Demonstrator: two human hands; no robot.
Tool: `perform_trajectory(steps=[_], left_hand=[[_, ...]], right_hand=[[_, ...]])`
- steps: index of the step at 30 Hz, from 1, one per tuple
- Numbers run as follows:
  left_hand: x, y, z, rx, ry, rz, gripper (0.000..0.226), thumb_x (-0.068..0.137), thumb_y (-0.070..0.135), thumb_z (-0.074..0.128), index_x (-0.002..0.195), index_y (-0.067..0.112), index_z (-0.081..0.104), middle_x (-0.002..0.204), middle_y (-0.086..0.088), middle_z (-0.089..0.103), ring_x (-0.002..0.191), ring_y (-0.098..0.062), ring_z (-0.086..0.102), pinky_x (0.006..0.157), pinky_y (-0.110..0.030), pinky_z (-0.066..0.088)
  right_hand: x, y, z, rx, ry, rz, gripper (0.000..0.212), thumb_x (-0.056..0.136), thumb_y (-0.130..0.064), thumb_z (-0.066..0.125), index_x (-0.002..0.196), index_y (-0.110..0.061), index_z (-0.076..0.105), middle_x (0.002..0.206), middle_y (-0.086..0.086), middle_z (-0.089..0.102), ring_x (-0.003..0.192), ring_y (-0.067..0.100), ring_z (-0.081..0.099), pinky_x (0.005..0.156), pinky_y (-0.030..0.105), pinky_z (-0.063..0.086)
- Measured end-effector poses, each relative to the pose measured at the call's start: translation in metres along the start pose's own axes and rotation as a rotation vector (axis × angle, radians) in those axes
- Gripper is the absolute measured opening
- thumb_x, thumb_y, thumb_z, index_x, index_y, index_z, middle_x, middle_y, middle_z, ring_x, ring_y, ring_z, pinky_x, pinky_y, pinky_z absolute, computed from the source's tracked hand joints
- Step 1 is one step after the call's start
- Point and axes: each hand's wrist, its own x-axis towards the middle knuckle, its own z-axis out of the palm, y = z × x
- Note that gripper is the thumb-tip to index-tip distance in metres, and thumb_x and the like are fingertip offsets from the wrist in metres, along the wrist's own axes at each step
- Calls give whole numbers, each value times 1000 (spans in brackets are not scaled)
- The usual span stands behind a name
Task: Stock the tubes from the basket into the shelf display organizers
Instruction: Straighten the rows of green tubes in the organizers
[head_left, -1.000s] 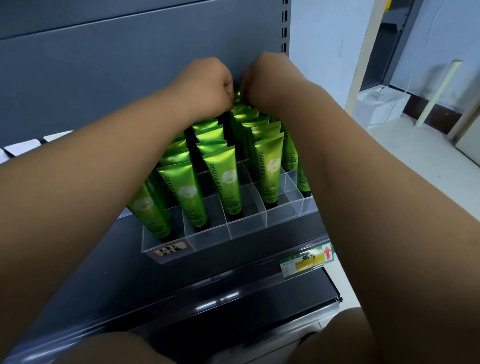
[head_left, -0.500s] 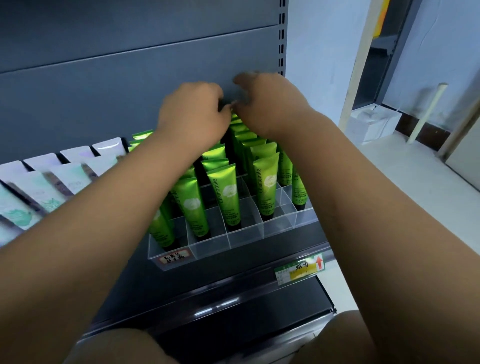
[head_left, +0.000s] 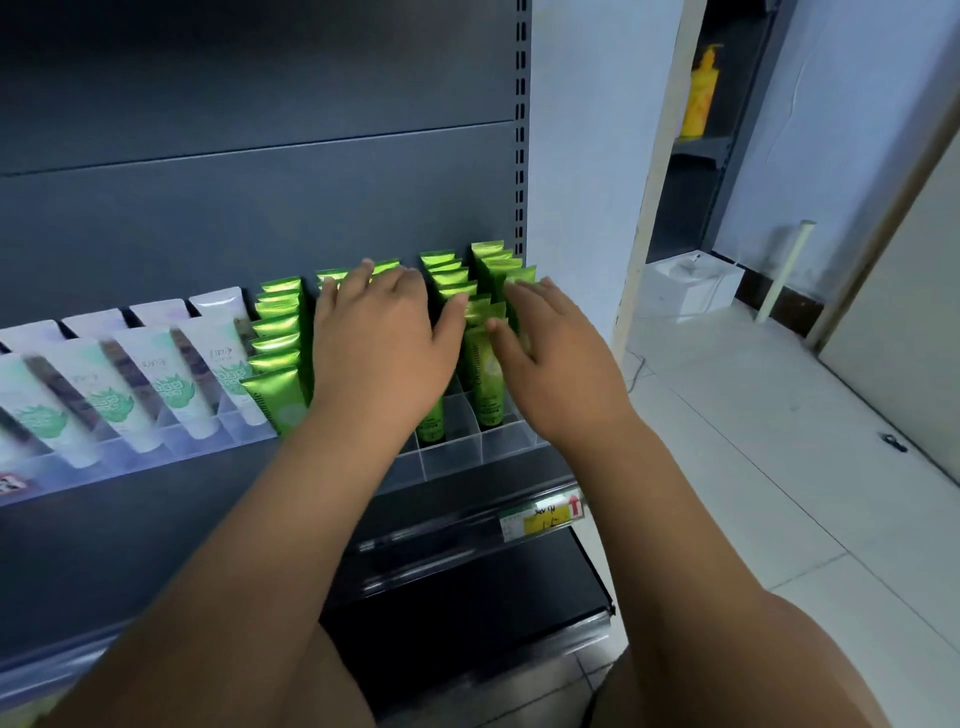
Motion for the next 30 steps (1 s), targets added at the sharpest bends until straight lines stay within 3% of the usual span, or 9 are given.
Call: perform_trajectory(steps=[3,8,10,13,20,30], left_hand=[[-5,12,4,-7,14,30,59,100,56,37,111,6,67,120,-12,70,133,-36,51,110,-56,38],[-6,30,16,-41,16,109,56,101,54,38,124,12,67,127,-5,69,135,-31,49,114,-54,35],[-6,35,20,-52,21,130,55,100,53,40,126,13,67,129,-4,68,135,-30,49,115,-56,33],[-3,44,27,-70,53,173,49,98,50,47,125,15,68,126,-2,69,131,-29,51,113,-57,34],[1,58,46,-94,22,201,42,94,46,60,125,18,69,122,0,70,126,-29,53,109,-59,37],[14,77,61,-117,48,183,24,91,32,67,113,23,72,108,3,73,115,-30,55,105,-51,37]], right_hand=[[-2,9,-12,36,18,-23,45,106,-31,47,147,-15,49,151,1,50,147,16,32,112,22,26],[3,26,-26,248,88,75,37,105,-25,48,141,-21,55,135,-9,57,130,1,39,85,-6,24],[5,36,-27,249,68,104,37,105,-25,48,141,-21,55,139,-7,57,128,3,43,87,-2,27],[9,50,-27,220,36,121,40,103,-22,49,142,-20,55,144,-4,55,133,11,48,101,16,32],[16,77,-25,175,-2,166,38,99,-19,53,136,-20,60,140,-4,60,130,13,52,101,19,34],[27,91,-15,190,4,139,24,98,-26,59,117,-19,71,114,-7,71,104,8,63,85,20,44]])
